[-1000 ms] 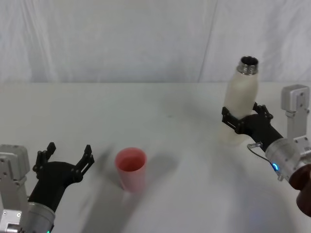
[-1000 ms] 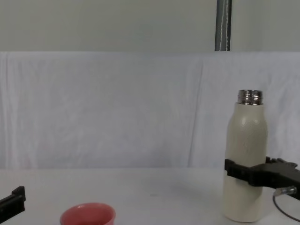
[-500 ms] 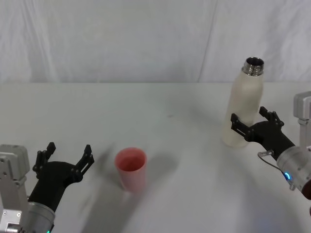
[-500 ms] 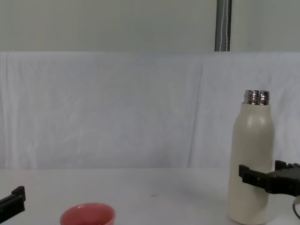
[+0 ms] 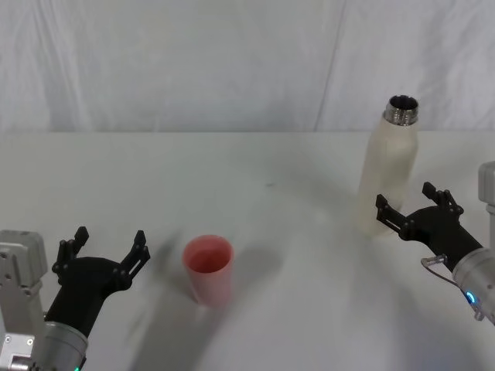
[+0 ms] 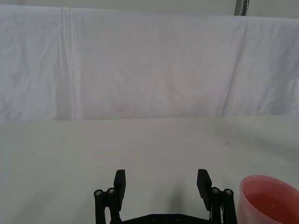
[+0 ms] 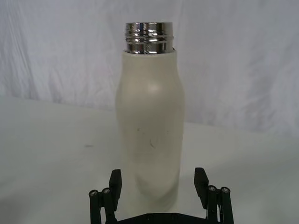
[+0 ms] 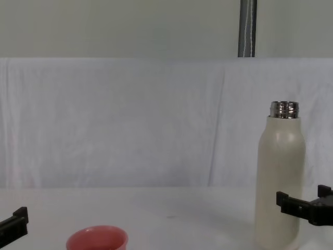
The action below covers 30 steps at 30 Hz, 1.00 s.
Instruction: Grasp the thermos with one hand and pour water into the cup lid.
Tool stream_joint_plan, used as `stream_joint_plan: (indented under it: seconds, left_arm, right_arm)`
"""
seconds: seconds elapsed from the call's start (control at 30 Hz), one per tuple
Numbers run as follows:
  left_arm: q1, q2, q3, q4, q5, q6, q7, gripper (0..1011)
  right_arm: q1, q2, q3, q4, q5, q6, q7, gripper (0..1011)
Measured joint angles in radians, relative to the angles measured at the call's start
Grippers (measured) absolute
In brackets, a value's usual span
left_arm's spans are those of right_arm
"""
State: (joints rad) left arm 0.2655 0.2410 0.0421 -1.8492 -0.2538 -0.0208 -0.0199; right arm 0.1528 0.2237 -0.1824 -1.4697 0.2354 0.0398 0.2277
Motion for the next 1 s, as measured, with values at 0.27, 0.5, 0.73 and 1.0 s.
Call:
stream_joint_plan:
  seconds: [0.27,0.5,0.73,1.0]
  left_arm:
    - [0.0,0.0,0.0,0.0,0.0,0.0,0.0,1001]
    - [0.0,0.0,0.0,0.0,0.0,0.0,0.0,1001]
    - [0.0,0.0,0.0,0.0,0.0,0.0,0.0,1001]
    - [0.0,0.0,0.0,0.0,0.0,0.0,0.0,1001]
  right_arm:
    - [-0.051,0.0,0.016,-0.065,-0.012,-0.076,-0.015,1001]
    - [-0.105,-0.001,0.025,-0.13,-0.049,-0.12,-0.035,1001]
    - [-0.146,0.001,0.032,-0.172,-0.066,-0.119,-0.036,1001]
    - [-0.183,0.004,0.038,-0.206,-0.066,-0.111,-0.025,1001]
